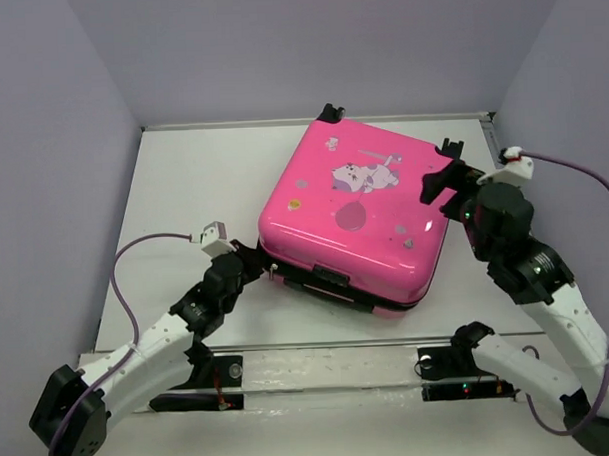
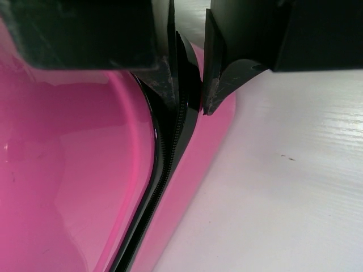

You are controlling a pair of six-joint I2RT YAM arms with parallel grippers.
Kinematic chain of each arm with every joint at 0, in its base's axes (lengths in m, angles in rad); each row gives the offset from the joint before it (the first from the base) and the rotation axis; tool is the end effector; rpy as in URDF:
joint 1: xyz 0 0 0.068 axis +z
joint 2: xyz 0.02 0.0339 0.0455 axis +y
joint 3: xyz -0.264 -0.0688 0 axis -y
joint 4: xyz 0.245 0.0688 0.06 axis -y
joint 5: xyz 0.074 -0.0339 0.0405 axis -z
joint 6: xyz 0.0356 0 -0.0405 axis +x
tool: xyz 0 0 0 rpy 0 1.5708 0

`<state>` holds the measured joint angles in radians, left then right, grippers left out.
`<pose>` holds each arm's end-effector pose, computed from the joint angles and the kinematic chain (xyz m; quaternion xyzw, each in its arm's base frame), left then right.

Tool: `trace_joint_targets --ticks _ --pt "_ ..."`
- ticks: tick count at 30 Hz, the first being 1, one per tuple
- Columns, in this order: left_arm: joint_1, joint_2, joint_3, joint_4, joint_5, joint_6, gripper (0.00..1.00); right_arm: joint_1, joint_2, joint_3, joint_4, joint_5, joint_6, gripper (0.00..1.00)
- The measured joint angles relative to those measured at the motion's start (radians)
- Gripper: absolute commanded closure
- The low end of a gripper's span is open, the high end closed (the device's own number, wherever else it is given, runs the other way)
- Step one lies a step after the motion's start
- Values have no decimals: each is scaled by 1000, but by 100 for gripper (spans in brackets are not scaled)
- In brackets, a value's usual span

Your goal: Pack the luggage

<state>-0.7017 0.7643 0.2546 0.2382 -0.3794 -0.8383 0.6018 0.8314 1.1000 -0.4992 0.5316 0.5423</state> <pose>0.1427 -0.1034 0.2003 -0.1672 0.7724 -0.3057 0.5310 0.1457 0.0781 0.4075 0.1406 0.7608 0.1513 0.6153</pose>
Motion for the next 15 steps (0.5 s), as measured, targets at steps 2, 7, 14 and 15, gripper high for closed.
trace_joint_targets --ticks 2,7,14,15 --pt "-8 0 4 -10 -5 7 94 -146 -64 -42 -49 4 -3 0" --pt "-37 0 12 -26 -27 20 94 -438 -17 -153 -80 -139 -19 0" --pt "-173 0 26 -70 -160 23 94 -489 137 -233 139 -497 -14 2" --pt "-204 0 30 -82 -187 20 94 -506 165 -232 178 -536 -19 2"
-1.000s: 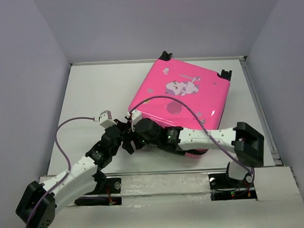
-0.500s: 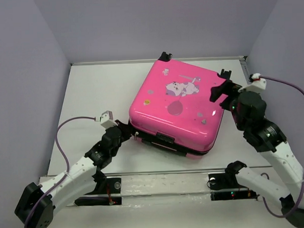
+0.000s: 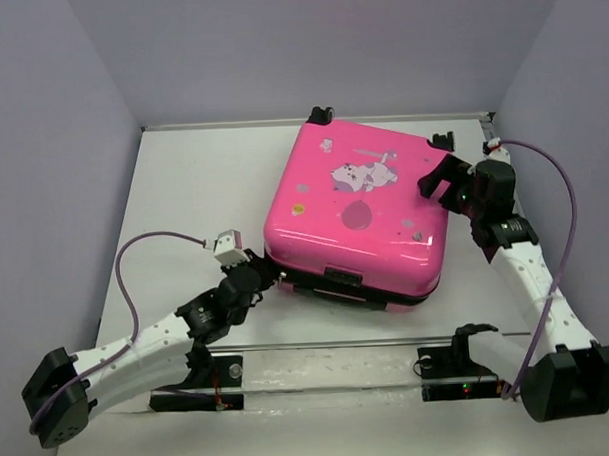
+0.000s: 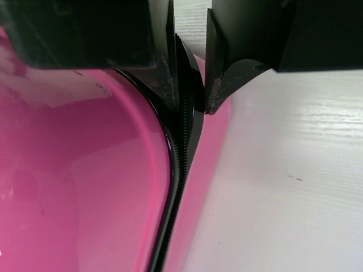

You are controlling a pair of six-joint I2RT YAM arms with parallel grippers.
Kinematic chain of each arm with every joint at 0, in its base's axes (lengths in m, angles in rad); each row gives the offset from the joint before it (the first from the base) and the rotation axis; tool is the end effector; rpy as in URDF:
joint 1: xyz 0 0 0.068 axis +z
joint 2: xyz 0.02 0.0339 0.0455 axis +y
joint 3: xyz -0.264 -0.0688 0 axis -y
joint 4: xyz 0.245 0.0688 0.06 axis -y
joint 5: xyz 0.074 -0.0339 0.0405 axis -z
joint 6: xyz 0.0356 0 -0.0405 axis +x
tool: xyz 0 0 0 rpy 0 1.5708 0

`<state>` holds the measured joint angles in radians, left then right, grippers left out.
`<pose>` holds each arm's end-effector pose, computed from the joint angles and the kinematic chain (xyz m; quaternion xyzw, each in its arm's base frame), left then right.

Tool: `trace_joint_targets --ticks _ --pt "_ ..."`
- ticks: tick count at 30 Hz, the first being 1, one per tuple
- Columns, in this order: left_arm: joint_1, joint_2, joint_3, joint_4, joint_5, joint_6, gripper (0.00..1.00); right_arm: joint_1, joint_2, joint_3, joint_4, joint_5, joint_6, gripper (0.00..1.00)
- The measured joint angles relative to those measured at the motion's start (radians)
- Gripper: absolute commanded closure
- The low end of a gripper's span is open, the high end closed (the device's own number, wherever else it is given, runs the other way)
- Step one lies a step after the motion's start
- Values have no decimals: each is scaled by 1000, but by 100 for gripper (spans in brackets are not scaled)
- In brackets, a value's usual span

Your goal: Pack the luggage

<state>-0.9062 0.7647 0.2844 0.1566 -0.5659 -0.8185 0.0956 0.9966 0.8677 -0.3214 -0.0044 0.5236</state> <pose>0.1218 -0.1245 0.2032 -0.1287 0.7859 -0.2783 0.5369 0.2249 0.0217 0.3155 0.1788 0.8280 0.1637 0.5056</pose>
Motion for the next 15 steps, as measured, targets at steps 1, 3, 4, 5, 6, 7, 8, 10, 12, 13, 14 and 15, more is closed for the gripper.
trace_joint_targets --ticks 1,3,4,5,6,7,8,10,12,13,14,15 --pt "-48 6 5 -16 -48 -4 94 -17 43 16 43 -40 -10 2" --pt "-119 18 17 -39 -109 -17 94 -32 134 54 115 -97 -23 3" --pt "-173 37 31 -60 -163 -28 94 -37 182 83 143 -134 -30 3" --pt "-205 53 43 -74 -193 -35 85 -43 268 143 161 -167 -34 2" --pt "-236 66 58 -90 -216 -45 74 -46 325 192 180 -203 -37 2" --pt "-282 98 82 -107 -241 -51 54 -50 440 289 198 -257 -40 0" --pt "-301 114 99 -119 -250 -53 53 -50 484 335 204 -283 -41 0" --pt "-369 163 149 -154 -247 -36 30 -48 637 490 201 -364 -44 0" --pt "-443 185 198 -153 -193 -8 15 -42 723 616 153 -418 -51 0" --pt "-478 191 229 -151 -164 14 12 -35 764 682 124 -438 -58 0" --pt "-507 192 266 -135 -132 36 9 -29 793 747 89 -462 -63 0" --pt "-521 191 289 -121 -113 53 8 -23 805 781 68 -478 -65 0"
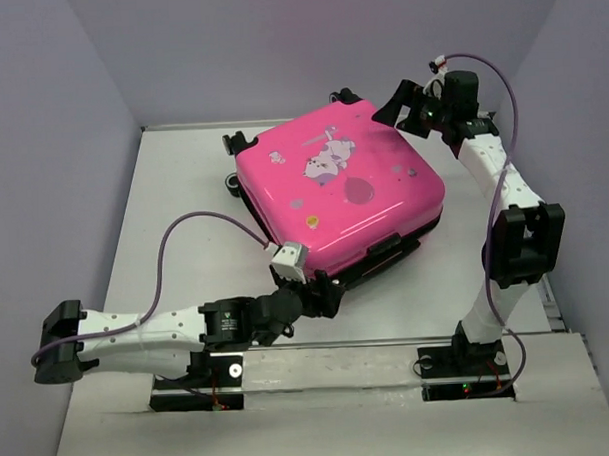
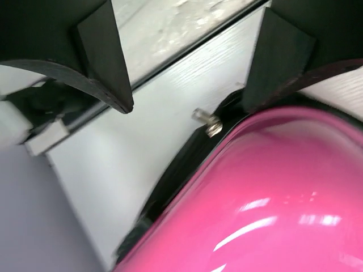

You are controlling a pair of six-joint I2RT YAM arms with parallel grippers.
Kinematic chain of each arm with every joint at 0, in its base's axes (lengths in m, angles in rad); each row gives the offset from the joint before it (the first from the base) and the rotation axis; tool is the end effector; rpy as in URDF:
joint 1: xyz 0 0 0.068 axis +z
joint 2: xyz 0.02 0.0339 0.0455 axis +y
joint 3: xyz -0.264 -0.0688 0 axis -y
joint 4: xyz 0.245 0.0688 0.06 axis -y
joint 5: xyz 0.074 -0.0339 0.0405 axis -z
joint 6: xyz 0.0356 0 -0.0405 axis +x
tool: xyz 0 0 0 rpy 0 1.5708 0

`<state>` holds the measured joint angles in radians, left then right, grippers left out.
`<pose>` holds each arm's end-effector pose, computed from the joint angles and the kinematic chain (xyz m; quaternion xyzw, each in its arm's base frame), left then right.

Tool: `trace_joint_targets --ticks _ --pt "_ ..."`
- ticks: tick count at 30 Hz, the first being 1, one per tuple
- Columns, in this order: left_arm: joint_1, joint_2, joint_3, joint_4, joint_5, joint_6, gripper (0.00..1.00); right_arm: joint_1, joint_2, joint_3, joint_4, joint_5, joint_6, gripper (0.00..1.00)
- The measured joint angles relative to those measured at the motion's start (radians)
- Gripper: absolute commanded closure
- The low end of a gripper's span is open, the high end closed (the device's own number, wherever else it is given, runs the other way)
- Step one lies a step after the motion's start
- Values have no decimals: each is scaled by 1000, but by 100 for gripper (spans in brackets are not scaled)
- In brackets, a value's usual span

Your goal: Pack the luggage

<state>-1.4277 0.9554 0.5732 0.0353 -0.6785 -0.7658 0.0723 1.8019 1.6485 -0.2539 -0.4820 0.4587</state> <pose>0.0525 -0.2076 0.2588 0.0700 0.7921 -0.3576 0.4896 0.4264 0.0474 0.3505 0.0271 0.8214 0.3324 0.4626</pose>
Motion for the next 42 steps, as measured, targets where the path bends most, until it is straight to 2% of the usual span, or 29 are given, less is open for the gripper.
trace_joint_targets --ticks 4,5,6,7,8,10,11,14,16,18,19,20,21,22,23,26,34,42 --pt "-13 -36 132 35 44 77 3 36 -6 145 -99 -75 -18 4" --pt "-11 -54 155 29 47 92 4 45 -23 172 -113 -87 -26 11" --pt "-1 -74 180 20 55 104 5 56 -59 182 -120 -100 -41 23" --pt "17 -98 210 1 66 115 8 61 -88 182 -132 -105 -45 40" --pt "40 -118 230 -10 79 119 15 71 -135 172 -138 -108 -64 68" --pt "130 -148 264 -31 124 124 28 99 -255 105 -139 -90 -100 89" --pt "193 -163 271 -40 157 128 44 127 -324 50 -125 -74 -113 93" --pt "391 -212 231 -68 267 120 61 353 -589 -222 -85 36 -148 93" --pt "485 -254 159 -100 334 102 64 570 -735 -433 -49 105 -155 92" --pt "570 -308 64 -132 405 81 68 758 -825 -573 -32 178 -148 85" --pt "597 -322 28 -146 431 72 69 827 -856 -643 -26 230 -144 81" --pt "631 -332 -12 -151 465 61 71 917 -875 -714 -28 313 -134 70" --pt "649 -332 -37 -153 485 51 72 1007 -877 -771 -32 438 -119 62" --pt "668 -331 -74 -154 514 35 74 1064 -862 -801 -36 493 -104 52" --pt "675 -330 -94 -150 526 31 74 1144 -842 -829 -43 552 -97 48" --pt "682 -310 -179 -125 578 -6 76 1284 -800 -870 -78 715 -53 40" --pt "683 -167 -220 25 682 -46 79 1299 -643 -871 -137 1031 51 43" --pt "676 -142 -220 61 700 -44 80 1297 -565 -817 -196 1169 95 48"
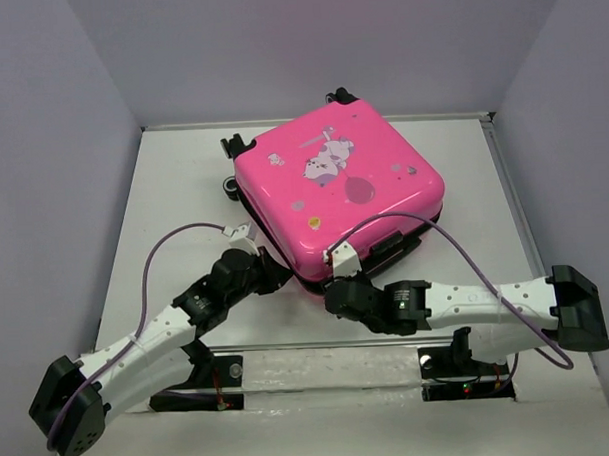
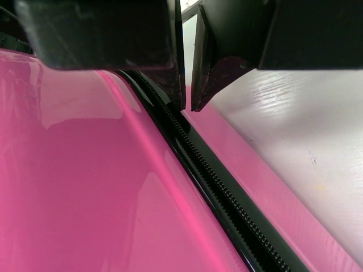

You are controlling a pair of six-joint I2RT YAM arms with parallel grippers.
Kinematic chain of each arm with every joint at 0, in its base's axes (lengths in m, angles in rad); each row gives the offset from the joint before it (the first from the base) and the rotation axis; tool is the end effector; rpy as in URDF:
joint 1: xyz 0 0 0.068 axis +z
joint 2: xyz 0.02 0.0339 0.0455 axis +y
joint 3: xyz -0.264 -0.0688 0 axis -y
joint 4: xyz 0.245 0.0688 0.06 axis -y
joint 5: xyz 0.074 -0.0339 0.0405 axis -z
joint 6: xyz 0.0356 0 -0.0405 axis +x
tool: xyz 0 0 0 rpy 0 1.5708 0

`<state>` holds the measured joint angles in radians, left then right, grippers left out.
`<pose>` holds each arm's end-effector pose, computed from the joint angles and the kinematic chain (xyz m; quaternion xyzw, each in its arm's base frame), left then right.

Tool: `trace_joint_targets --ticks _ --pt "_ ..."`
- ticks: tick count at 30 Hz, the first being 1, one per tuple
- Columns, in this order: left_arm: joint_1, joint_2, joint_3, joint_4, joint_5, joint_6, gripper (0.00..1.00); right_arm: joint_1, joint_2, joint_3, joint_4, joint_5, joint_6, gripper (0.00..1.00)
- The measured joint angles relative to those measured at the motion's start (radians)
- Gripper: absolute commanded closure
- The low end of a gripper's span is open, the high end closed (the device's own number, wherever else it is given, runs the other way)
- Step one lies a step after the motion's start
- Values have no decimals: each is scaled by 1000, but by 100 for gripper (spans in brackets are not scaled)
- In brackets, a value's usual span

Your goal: Pack the luggage

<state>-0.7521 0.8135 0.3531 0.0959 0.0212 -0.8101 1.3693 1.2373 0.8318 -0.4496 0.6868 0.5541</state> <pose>0.1362 -0.1284 0.2112 -0.0179 0.8233 -0.4055 0.3966 0.0719 0.2394 0.2448 -0.2414 0.8565 0.0901 0.4473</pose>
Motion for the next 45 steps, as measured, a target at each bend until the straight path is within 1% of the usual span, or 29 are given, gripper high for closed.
trace_joint_targets --ticks 5,7,8,10,11,13,14,16,22,27,30,32,36,38,40,41,42,43,44,45 --pt "-6 3 0 5 -6 1 80 8 71 68 -85 43 0 49" --pt "-10 3 0 5 -11 1 80 8 87 83 -103 45 0 51" --pt "-14 3 0 5 -13 1 80 8 93 91 -113 47 -1 59" --pt "-21 3 0 5 -15 1 80 8 103 96 -121 54 -2 64" --pt "-27 4 0 5 -15 1 80 9 106 96 -124 58 1 72" --pt "-43 13 0 5 -15 1 80 7 111 96 -129 66 1 81" --pt "-51 21 0 5 -15 0 80 6 112 96 -133 70 2 88" --pt "-69 39 0 9 -10 0 80 5 112 96 -136 75 5 93" --pt "-143 109 1 48 -6 -4 80 3 104 88 -135 84 11 93" --pt "-201 193 48 77 -1 -11 80 21 63 83 -135 34 13 93" --pt "-217 250 104 77 -2 -2 80 85 58 85 -148 -4 19 93" --pt "-226 292 148 60 -7 7 80 131 60 96 -175 38 17 93" --pt "-231 363 237 8 -13 28 79 145 60 101 -217 96 19 93" --pt "-230 403 273 2 -12 34 72 145 56 94 -223 139 27 93" --pt "-229 441 304 0 -11 51 58 145 37 55 -201 193 43 93" --pt "-227 457 313 -1 -11 62 40 142 24 32 -174 210 54 93" --pt "-221 460 313 0 -10 68 31 138 1 5 -137 217 60 93" --pt "-212 460 313 -8 -8 77 24 131 -22 -28 -85 223 70 93" --pt "-198 452 313 -30 -13 84 13 119 -58 -78 -3 227 87 93" --pt "-179 439 312 -56 -15 89 10 105 -89 -127 77 225 102 93"
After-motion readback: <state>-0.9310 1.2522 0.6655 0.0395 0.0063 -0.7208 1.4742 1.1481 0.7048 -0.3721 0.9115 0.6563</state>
